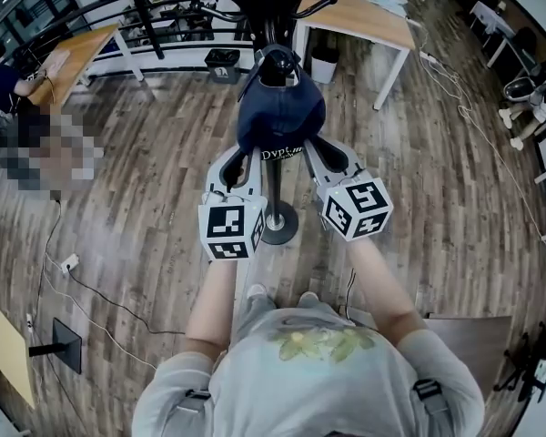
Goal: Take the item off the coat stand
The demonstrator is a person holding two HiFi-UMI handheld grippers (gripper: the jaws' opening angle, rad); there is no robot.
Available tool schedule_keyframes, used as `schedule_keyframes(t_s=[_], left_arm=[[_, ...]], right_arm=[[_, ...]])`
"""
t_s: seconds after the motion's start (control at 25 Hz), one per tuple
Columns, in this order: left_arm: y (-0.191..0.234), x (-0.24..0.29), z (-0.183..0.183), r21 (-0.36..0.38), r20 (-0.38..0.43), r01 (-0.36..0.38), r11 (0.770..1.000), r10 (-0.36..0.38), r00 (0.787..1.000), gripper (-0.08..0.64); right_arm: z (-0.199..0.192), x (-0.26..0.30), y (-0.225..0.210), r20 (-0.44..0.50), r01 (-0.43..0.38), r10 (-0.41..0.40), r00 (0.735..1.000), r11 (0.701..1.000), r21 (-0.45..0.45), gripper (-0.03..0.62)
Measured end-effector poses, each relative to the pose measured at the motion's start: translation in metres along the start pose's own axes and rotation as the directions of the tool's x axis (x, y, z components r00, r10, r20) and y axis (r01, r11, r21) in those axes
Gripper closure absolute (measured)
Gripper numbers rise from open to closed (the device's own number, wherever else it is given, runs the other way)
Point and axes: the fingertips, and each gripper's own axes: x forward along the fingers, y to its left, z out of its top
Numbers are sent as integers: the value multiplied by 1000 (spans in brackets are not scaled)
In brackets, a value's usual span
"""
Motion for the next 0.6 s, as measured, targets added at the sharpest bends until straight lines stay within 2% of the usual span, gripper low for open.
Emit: schedule_keyframes(t_s=[0.6], left_arm=[[-6, -13, 22, 32, 70, 18, 999, -20, 997, 505]], right_arm=[[21, -13, 9, 73, 1, 0, 997, 1000, -9, 563]])
